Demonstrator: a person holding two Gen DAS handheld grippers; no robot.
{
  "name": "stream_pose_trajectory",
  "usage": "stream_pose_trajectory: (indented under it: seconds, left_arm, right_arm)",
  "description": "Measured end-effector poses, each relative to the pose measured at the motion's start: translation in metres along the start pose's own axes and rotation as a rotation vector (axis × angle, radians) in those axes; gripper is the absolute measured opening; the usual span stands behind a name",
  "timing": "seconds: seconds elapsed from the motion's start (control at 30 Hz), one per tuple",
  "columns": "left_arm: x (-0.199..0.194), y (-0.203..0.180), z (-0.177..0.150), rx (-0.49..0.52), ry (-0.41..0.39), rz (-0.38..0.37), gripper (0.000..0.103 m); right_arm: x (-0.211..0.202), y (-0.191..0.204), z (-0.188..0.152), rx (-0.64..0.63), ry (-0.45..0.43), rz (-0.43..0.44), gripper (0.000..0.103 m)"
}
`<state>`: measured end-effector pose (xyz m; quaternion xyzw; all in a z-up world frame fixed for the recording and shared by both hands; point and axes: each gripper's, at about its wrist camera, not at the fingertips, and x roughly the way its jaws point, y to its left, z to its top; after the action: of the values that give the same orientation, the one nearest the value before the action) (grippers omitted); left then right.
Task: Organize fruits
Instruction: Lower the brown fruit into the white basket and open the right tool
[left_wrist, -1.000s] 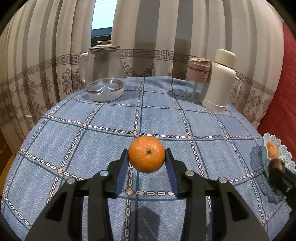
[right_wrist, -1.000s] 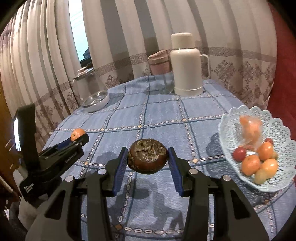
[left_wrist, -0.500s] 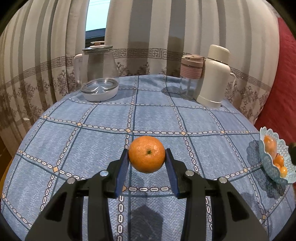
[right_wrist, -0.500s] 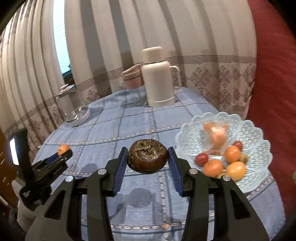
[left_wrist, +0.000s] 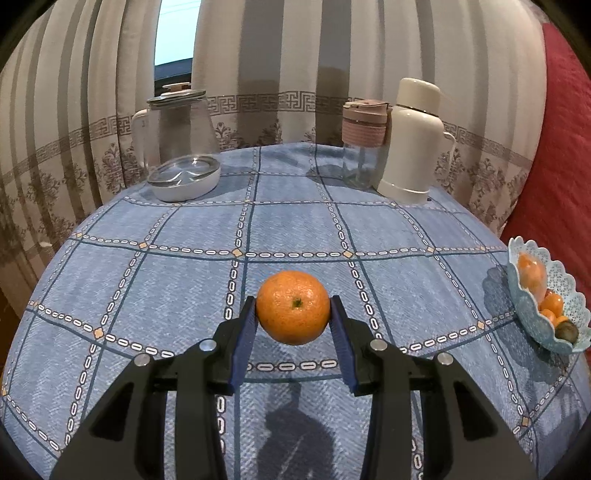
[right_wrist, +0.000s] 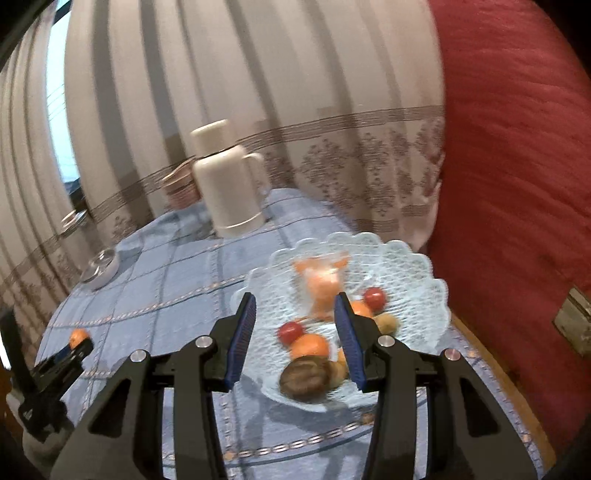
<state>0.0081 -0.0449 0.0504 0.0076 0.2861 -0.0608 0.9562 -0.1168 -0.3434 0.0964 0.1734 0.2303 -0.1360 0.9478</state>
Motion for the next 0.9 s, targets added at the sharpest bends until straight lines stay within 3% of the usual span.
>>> stream_pose_trajectory:
  seconds: [0.27,0.57,0.9]
  left_arm:
    - [0.001,-0.001,-0.002,0.002,0.001,-0.009,0.04]
    - [-0.001,-0.006,-0.001,0.005,-0.013,-0.05,0.04]
    - [-0.007,-0.019,0.001,0.025,-0.016,-0.081,0.04]
  right_arm:
    - [0.002,-0.03,0.004,0.072,-0.003,-0.043,0.046]
    - [0.003,-0.019,-0.005,0.033,0.026,-0.009,0.046]
    - [0.027,-0.009,-0.025,-0.091,0.172,-0.05,0.046]
